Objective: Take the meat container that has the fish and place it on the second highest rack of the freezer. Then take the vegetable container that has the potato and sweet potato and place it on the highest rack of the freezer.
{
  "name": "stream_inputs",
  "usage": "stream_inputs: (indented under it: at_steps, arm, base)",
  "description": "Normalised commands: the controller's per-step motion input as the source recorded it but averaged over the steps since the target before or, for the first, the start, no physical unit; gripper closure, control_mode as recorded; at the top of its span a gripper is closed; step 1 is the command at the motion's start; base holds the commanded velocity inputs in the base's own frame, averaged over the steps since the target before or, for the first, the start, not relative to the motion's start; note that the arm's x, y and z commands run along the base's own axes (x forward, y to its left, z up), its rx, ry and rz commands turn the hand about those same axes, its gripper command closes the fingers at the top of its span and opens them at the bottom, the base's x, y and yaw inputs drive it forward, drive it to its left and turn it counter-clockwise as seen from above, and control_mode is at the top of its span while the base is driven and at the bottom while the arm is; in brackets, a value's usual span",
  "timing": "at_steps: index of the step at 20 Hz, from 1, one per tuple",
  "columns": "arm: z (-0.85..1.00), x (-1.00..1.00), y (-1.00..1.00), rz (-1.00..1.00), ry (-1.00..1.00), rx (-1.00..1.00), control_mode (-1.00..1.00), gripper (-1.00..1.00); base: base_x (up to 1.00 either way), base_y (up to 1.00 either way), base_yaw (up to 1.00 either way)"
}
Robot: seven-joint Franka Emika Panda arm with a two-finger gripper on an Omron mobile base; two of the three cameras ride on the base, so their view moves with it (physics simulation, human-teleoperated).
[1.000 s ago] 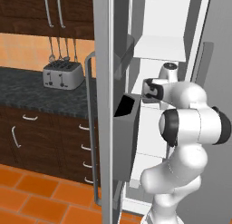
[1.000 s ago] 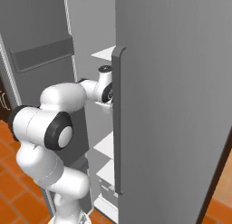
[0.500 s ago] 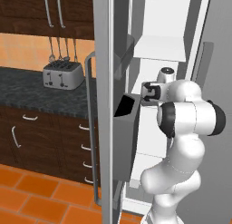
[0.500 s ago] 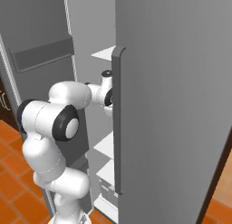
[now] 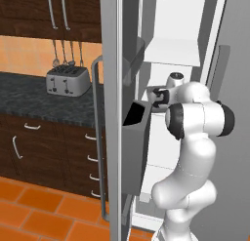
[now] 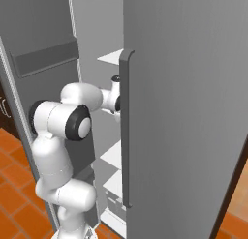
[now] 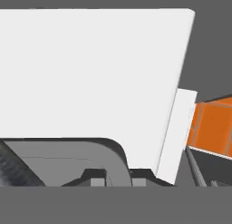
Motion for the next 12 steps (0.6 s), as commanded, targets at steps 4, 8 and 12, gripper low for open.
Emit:
stream_inputs:
  at_steps: [4, 8, 12]
  arm:
    - [-0.04, 0.36, 0.0, -0.05, 0.02, 0.0, -1.0, 1.0]
    - [0.0, 0.16, 0.0, -0.02, 0.0, 0.0, -1.0, -1.0]
    - [0.0, -0.04, 0.0, 0.0, -0.04, 0.0, -1.0, -1.0]
  base:
    - [0.0, 0.0, 0.0]
    - [0.0, 0.0, 0.0]
    - [0.0, 0.0, 0.0]
